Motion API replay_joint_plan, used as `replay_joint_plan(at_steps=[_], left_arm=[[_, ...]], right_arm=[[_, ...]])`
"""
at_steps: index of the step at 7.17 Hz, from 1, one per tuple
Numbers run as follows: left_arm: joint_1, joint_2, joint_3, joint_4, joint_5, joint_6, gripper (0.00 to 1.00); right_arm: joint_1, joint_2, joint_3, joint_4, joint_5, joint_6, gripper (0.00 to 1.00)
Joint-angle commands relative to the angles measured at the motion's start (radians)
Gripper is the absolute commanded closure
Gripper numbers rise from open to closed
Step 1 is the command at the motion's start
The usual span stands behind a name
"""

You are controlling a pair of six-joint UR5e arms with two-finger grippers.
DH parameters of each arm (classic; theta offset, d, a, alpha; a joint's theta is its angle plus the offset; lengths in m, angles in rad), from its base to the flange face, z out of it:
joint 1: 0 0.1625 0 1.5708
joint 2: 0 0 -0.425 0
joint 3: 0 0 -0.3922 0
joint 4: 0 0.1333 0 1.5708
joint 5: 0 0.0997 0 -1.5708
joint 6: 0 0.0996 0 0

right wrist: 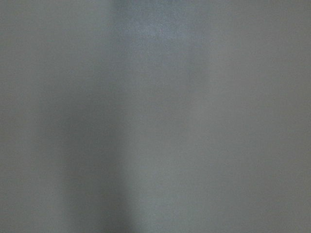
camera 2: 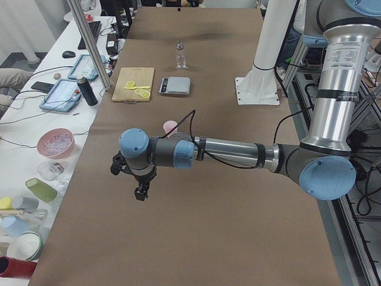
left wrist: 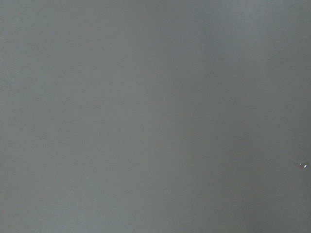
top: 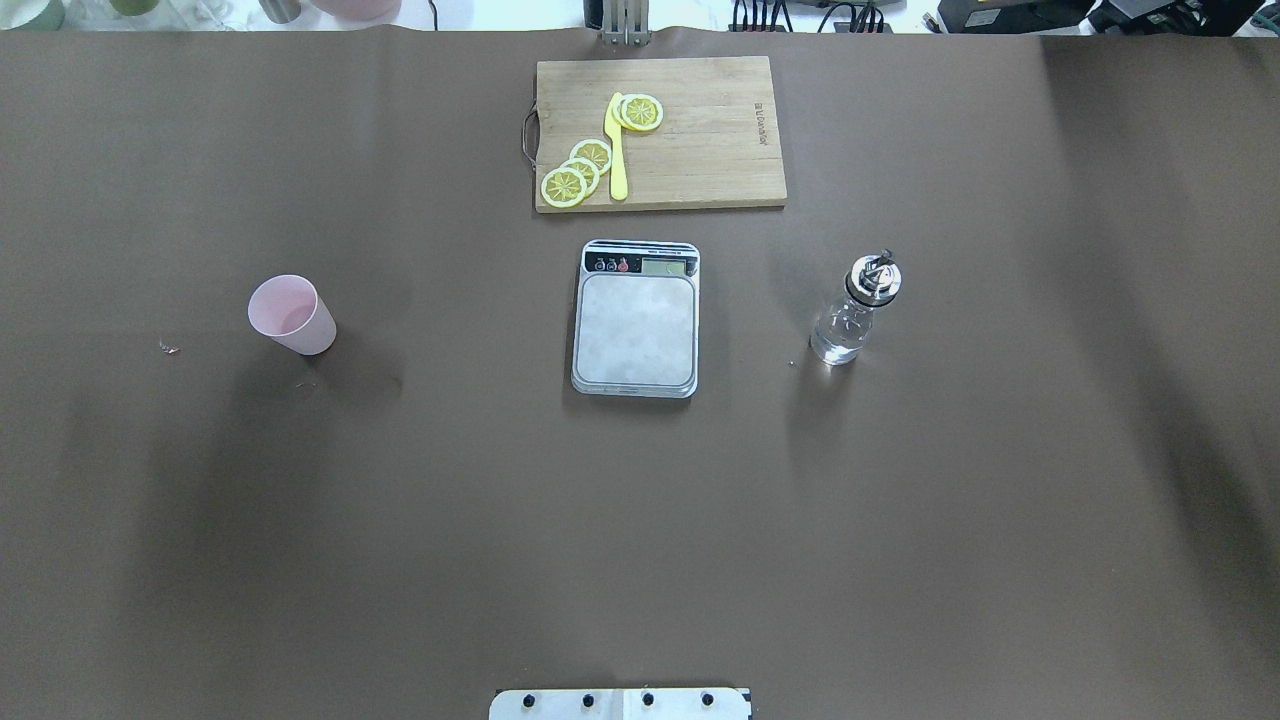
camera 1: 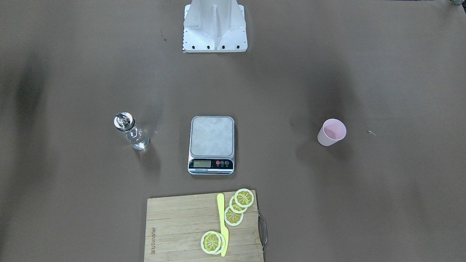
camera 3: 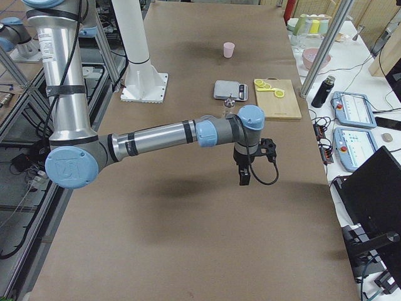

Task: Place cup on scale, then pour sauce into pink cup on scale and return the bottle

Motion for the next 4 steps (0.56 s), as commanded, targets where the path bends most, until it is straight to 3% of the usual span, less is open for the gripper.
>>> replay_joint_plan(at_steps=[1, 2, 4], left_arm=[[0.041, -0.009, -0.035, -0.008, -0.072, -0.142, 0.02], [0.11, -0.023, -0.094, -0.034, -0.054, -0.265, 0.02], [0.223, -0.092, -0.109, -0.101, 0.012, -0.342, 0.01]], right_arm=[[-0.001, 0.007, -0.026, 0.002, 0.001, 0.002, 0.0], [-0.001, 0.007, -0.026, 0.002, -0.001, 0.002, 0.0], [-0.001, 0.015, -0.025, 0.003, -0.002, 0.02, 0.0]])
